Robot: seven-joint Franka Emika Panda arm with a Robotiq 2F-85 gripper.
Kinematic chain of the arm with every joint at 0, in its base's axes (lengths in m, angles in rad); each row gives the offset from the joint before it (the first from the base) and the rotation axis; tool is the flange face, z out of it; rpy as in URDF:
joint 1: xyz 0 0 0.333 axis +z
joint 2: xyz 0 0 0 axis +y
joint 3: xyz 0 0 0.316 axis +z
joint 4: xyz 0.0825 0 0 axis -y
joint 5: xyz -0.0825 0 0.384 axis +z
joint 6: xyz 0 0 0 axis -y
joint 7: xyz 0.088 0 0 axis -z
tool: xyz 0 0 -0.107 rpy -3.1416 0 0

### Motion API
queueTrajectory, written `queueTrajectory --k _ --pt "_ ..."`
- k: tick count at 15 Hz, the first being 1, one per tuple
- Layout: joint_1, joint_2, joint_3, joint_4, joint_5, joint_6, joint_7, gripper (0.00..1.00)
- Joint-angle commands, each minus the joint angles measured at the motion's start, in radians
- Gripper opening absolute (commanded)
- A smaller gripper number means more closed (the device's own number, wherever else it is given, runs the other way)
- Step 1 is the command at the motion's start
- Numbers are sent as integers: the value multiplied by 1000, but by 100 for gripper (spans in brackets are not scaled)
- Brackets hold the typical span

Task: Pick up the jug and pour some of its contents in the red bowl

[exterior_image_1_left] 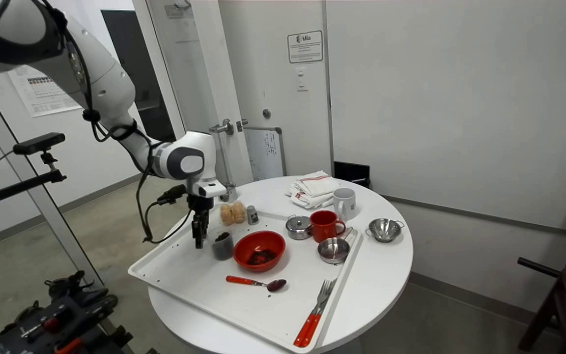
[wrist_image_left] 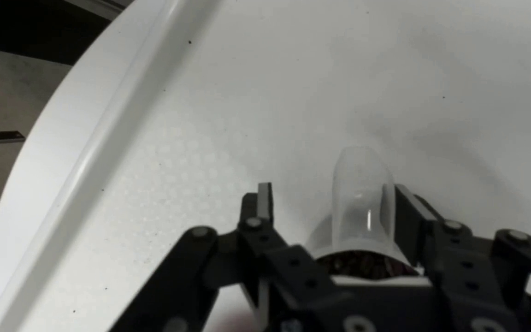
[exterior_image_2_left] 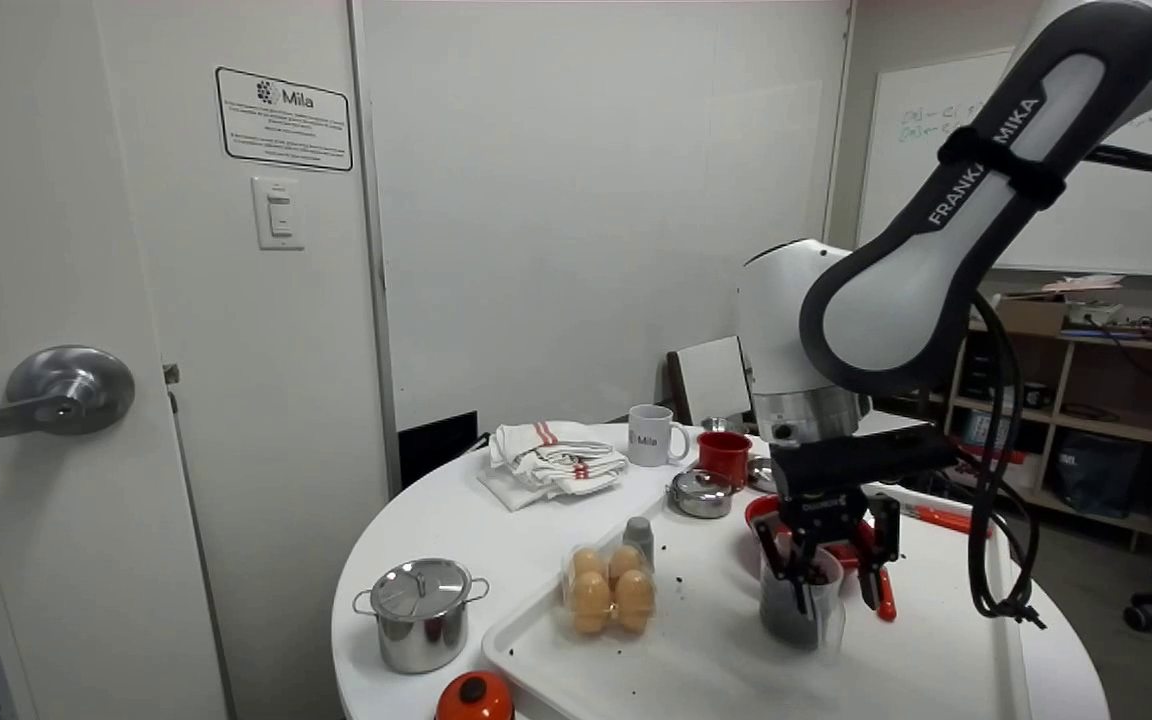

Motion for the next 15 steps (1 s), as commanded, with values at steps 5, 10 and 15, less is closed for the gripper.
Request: queueTrajectory --k 5,10,15 --pt "-47 -131 38 -117 -18 -13 -80 100" --pt "-134 -282 64 -191 -33 -146 -397 100" --pt "-213 -387 61 -198 -38 -319 -712 100"
